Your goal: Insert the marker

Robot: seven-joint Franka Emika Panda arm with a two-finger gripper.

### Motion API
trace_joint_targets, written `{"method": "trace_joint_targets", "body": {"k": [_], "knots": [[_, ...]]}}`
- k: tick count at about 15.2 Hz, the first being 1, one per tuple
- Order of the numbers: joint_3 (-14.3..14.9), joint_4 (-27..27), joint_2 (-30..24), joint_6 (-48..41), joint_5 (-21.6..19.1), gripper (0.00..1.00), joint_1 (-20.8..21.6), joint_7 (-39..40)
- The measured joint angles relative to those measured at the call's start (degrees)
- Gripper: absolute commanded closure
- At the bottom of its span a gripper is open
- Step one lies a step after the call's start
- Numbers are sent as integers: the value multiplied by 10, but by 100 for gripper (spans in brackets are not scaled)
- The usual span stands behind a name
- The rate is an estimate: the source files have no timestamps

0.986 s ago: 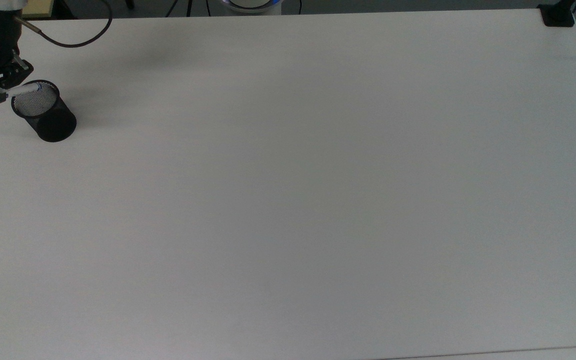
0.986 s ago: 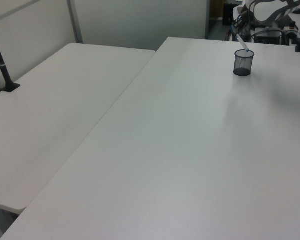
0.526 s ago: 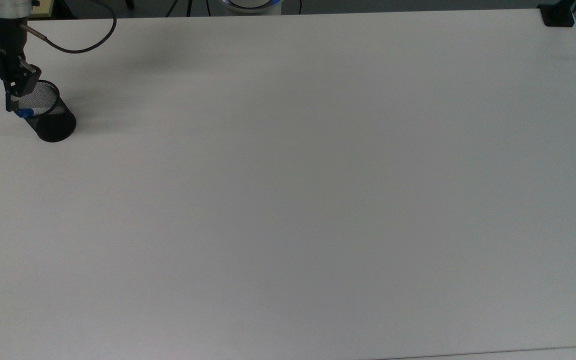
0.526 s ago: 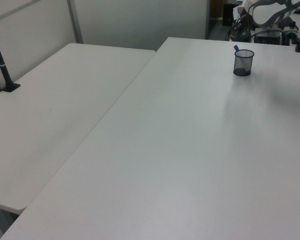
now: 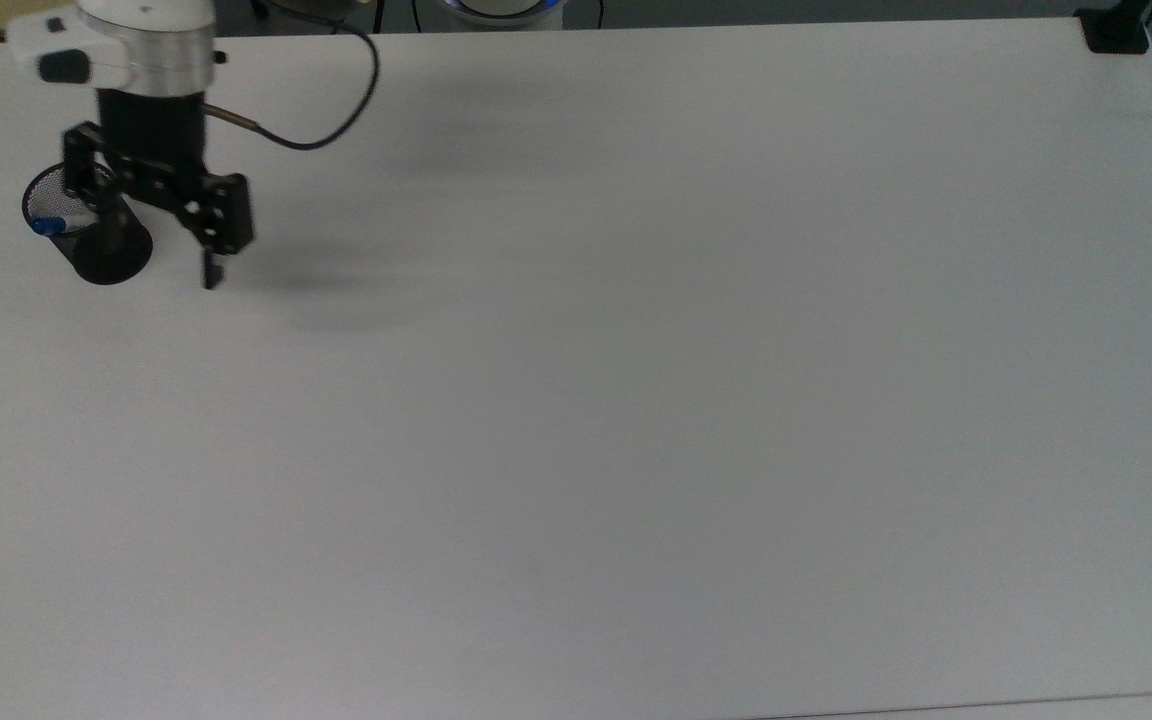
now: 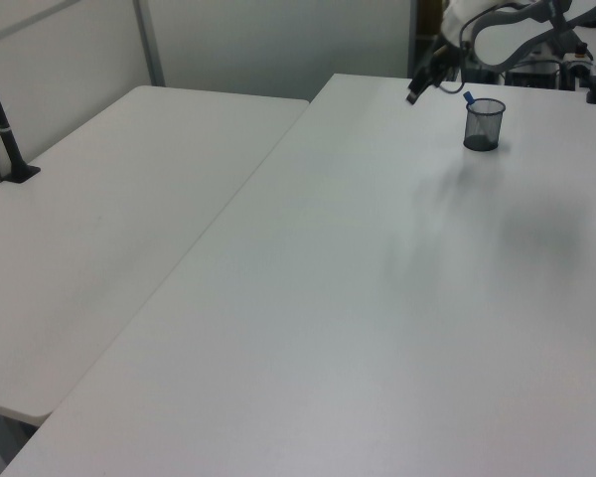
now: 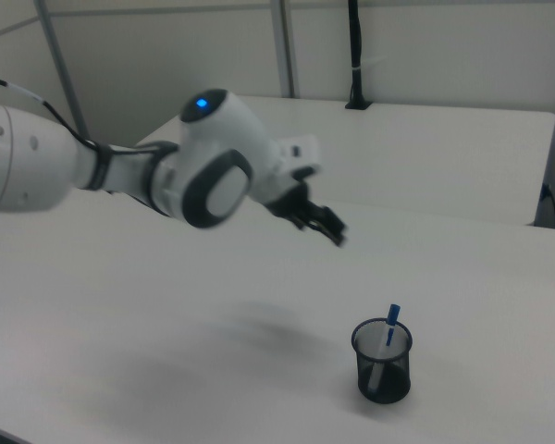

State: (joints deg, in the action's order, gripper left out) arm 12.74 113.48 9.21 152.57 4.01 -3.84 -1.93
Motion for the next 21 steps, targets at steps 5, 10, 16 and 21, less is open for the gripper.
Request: {"method": "trace_joint_targets", "body": {"k": [5,10,16,21], "knots": [[-4,-40,-26,-209,0,0,127,-16],[-54,-122,-50,-421,0,0,147,-17],[-97,-167,-87,-557,0,0,136,-17],[-128,-168,-102,-574,0,0,88,-17]]}}
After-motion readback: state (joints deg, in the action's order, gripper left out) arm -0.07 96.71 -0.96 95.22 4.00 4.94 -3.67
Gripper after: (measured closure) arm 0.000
